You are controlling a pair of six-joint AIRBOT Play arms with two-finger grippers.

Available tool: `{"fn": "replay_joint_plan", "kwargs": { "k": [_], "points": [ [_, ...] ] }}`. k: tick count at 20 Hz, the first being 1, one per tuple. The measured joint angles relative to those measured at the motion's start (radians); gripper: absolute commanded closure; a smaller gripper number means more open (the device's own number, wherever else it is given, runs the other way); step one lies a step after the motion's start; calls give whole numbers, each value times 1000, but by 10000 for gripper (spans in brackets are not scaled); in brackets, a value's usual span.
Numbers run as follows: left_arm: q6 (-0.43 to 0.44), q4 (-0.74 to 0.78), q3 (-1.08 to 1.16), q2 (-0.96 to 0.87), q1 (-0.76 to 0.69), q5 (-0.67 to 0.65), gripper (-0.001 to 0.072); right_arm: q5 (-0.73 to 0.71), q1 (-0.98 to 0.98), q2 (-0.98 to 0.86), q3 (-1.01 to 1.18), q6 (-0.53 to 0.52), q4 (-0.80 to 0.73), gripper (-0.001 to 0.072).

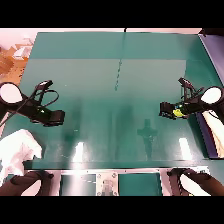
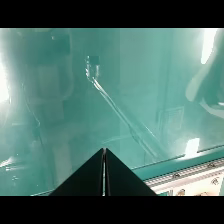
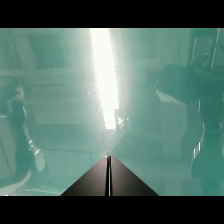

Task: Fold the shirts.

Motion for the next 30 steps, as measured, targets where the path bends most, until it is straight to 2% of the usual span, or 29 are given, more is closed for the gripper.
{"fn": "replay_joint_plan", "kwargs": {
  "k": [6,9,10,11,12,14,18,19,21,26,28,30],
  "points": [
    [11,19,0,0,0,-2,688,0,0,0,0,0,0,698],
    [8,158,-3,0,0,-31,687,0,0,0,0,0,0,698],
    [-7,236,-8,0,0,-41,621,0,0,0,0,0,0,698],
    [-31,325,-20,0,0,-54,229,0,0,0,0,0,0,698],
    [-54,401,-39,0,0,-69,11,0,0,0,0,0,0,698],
    [-98,522,-103,0,0,-84,-8,0,0,0,0,0,0,698],
    [-171,657,-278,0,0,-50,-6,0,0,0,0,0,0,698],
    [-189,687,-321,-1,0,-32,78,0,0,0,0,0,0,698],
    [-217,732,-384,-6,0,9,681,0,0,0,0,0,0,698],
    [-193,777,-368,-12,0,64,690,0,0,0,-1,0,0,698],
    [-151,765,-276,-13,0,67,690,0,0,0,-1,0,0,698],
    [-90,689,-133,-14,1,66,690,0,0,0,-1,0,0,698]
  ]
}}
